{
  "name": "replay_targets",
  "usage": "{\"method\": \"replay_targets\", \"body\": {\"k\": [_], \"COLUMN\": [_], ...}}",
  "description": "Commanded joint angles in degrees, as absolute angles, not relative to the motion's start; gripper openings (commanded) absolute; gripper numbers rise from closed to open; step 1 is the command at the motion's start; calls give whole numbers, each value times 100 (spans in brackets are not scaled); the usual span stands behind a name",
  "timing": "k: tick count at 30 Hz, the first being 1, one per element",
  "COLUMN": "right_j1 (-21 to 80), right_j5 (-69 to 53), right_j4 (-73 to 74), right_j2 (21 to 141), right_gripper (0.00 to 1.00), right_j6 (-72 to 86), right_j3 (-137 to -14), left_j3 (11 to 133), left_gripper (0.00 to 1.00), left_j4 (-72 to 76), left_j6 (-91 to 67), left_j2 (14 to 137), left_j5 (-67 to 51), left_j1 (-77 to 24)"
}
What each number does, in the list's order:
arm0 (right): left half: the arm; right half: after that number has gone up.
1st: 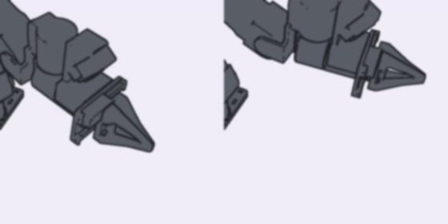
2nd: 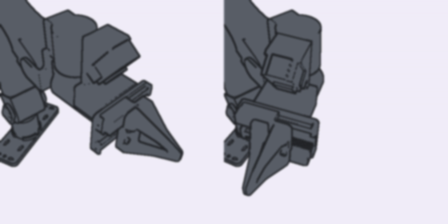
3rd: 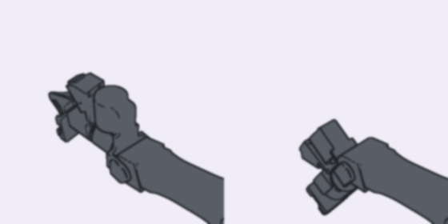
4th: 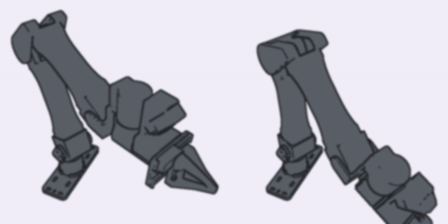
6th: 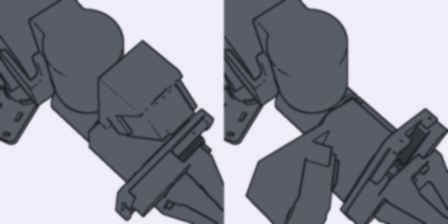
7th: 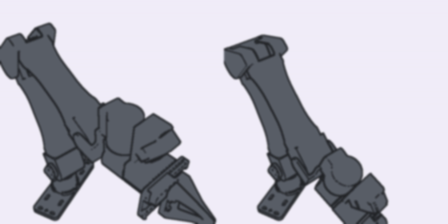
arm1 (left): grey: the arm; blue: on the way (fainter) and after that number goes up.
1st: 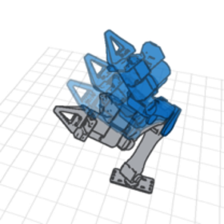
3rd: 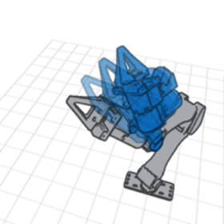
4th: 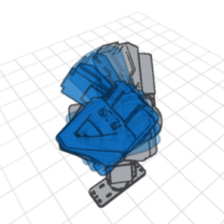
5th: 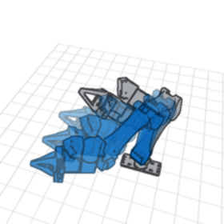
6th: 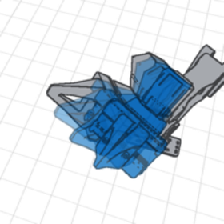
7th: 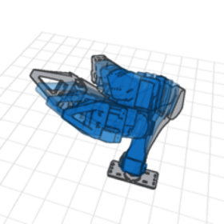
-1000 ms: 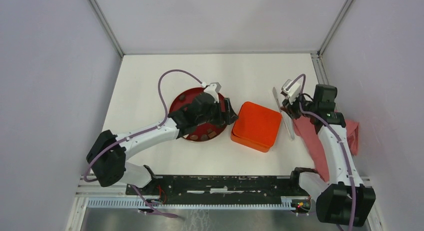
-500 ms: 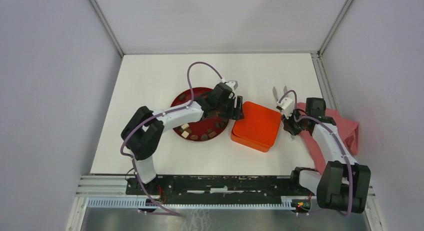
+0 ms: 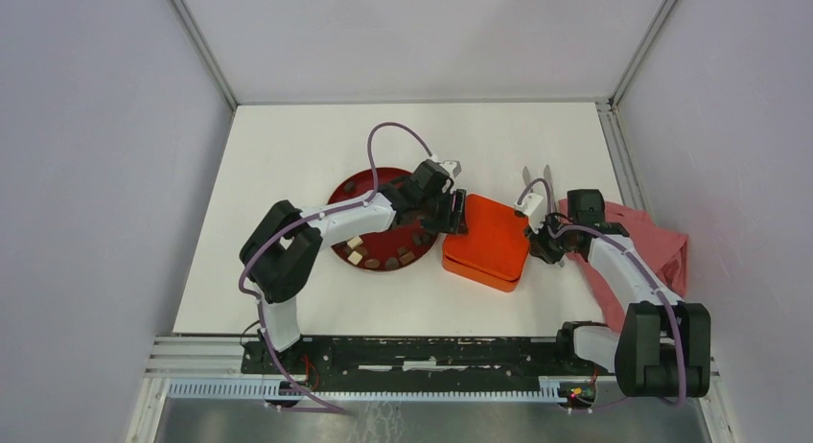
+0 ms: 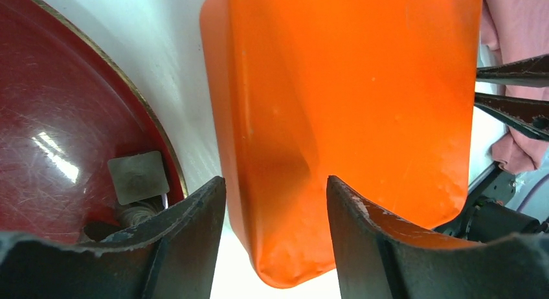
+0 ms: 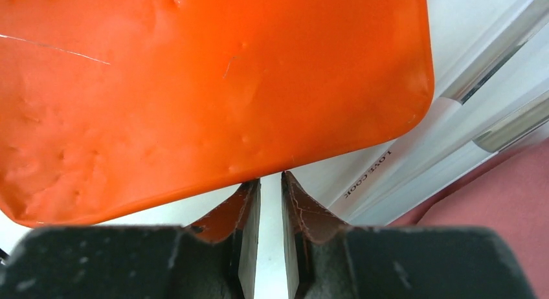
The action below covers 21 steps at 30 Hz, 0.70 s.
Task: Pack the chocolate
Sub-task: Close the box lid on the packing box.
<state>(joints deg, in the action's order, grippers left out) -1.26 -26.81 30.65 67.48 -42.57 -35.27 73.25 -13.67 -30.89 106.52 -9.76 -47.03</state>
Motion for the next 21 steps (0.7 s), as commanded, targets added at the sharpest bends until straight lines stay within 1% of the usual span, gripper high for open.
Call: {"method": "replay_targets", "body": {"k": [1,6,11,14,16,18,21], "right_j1": [115,303,298,125,40,-243,-325], "right_j5": [-2714,-2612,-2195,-2005,-1992,-2040,-2293], "right_j4": [2903,2931,3058,3270,3450,3607,3691], "right_j2": [6810,6865,6755,6508,6326,6184,6158], "right_gripper": [24,23,24,26,29,35,46], "right_j6": [-4064,-4026,-4145,-4270,-4402,-4535,-4605], "right_j3": [-3847,-3912,-3832,-3885,-4053,-4321,-4793], "left_j3": [7427,7409,7295,7201,7146,7111,7231], "left_gripper": [63,57,56,56,56,55,56], "left_j4": [-1347,-1336,-1464,-1507,-1512,-1504,-1694], "left_j6": [-2891,-2959,-2964,-2962,-2954,-2938,-2879], "left_j2": [10728,10764,10698,10664,10608,10511,10327], "left_j5": [-1284,-1397,-1213,-1153,-1160,-1147,-928], "left_j1": [-4758,-4802,-4814,-4805,-4812,-4814,-4807]}}
